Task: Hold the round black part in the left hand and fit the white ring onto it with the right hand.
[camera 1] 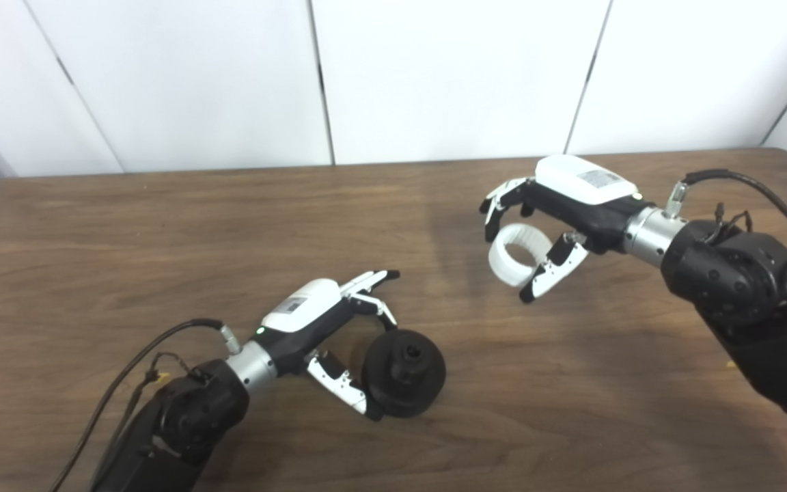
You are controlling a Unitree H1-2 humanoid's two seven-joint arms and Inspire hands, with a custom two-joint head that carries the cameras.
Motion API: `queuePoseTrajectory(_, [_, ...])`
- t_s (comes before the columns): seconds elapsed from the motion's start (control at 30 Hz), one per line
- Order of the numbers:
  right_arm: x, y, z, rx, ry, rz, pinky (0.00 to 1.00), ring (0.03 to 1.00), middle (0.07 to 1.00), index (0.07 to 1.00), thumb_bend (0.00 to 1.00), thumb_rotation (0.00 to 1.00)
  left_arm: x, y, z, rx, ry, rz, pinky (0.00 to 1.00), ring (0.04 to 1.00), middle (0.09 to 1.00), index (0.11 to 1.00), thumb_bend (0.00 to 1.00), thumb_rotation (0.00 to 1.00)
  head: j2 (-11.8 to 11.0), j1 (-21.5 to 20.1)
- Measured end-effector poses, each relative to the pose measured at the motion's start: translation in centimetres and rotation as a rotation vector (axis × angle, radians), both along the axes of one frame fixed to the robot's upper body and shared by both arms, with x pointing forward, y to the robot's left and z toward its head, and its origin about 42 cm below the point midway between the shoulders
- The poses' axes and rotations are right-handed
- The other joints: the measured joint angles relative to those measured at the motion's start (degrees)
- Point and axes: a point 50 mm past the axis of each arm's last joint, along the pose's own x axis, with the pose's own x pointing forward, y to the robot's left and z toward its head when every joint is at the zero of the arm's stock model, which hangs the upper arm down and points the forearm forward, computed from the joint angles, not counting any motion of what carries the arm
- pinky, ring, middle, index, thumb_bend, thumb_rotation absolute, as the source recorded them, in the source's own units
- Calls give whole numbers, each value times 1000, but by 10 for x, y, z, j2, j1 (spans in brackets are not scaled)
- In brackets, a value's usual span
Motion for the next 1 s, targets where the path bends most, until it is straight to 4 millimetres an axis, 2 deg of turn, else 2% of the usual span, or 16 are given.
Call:
queuePoseTrajectory(0.3, [-14, 24, -1, 30, 3, 92, 622, 745, 779, 479, 522, 143, 1, -2, 1, 7, -10, 1, 871, 1000, 999, 549, 1000, 247, 2, 1])
queuePoseTrajectory(0.57, [-19, 33, -1, 39, 1, 128, 616, 755, 788, 480, 520, 147, 2, -3, 2, 14, -18, 3, 852, 1000, 997, 547, 1000, 248, 2, 3])
queuePoseTrajectory(0.8, [-29, 45, -1, 56, 4, 174, 628, 761, 790, 481, 519, 147, 2, -5, 1, 15, -14, -1, 887, 1000, 1000, 549, 1000, 243, 4, 7])
queuePoseTrajectory(1.0, [-33, 50, -2, 82, 14, 187, 645, 768, 789, 481, 519, 144, 3, -5, 2, 15, -15, 1, 857, 1000, 999, 549, 1000, 239, 4, 8])
